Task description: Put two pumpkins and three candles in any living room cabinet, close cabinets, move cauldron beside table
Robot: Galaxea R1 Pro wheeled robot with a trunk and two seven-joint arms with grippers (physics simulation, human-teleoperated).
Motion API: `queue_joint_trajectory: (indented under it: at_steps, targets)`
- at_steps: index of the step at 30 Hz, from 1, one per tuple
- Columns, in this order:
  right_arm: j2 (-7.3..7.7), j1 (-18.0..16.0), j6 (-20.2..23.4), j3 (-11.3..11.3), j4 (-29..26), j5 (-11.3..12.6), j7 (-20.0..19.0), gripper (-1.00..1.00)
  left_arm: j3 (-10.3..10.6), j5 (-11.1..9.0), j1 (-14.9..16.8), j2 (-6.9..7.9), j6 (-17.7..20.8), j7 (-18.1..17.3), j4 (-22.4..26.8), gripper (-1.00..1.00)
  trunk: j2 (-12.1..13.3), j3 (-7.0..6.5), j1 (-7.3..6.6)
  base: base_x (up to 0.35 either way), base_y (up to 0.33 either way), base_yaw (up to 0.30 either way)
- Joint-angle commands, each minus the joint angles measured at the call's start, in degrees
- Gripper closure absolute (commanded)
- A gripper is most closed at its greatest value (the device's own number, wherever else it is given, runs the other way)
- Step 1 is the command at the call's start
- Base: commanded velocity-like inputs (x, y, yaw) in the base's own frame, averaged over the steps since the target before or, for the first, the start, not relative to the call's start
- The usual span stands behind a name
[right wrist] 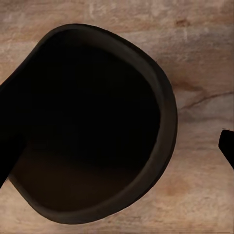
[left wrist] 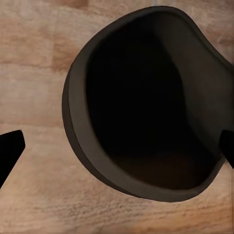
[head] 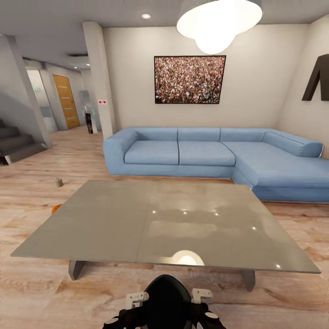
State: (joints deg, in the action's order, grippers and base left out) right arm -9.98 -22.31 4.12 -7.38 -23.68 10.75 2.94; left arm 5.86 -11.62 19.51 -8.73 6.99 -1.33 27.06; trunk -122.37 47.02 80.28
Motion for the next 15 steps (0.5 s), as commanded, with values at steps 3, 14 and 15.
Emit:
queue_joint_trajectory:
  at_steps: [3,14,15]
  targets:
    - [0.05,0.0,0.3,-0.5,-0.1,0.6,0.3,-1.00,0.1,-0.6,0.0,0.03,0.3,0.0,0.1,-1.00,1.2,-0.49,-0.68,-0.201,0.000,0.000]
    - [0.05,0.0,0.3,-0.5,-0.1,0.6,0.4,-1.00,0.1,-0.4,0.0,0.03,0.2,0.0,0.1,-1.00,2.4,-1.03,-1.34,-0.060,0.000,0.095]
    - [0.05,0.0,0.3,-0.5,-0.1,0.6,0.4,-1.00,0.1,-0.4,0.0,0.03,0.2,0.0,0.1,-1.00,2.4,-1.03,-1.34,-0.001,0.000,0.272]
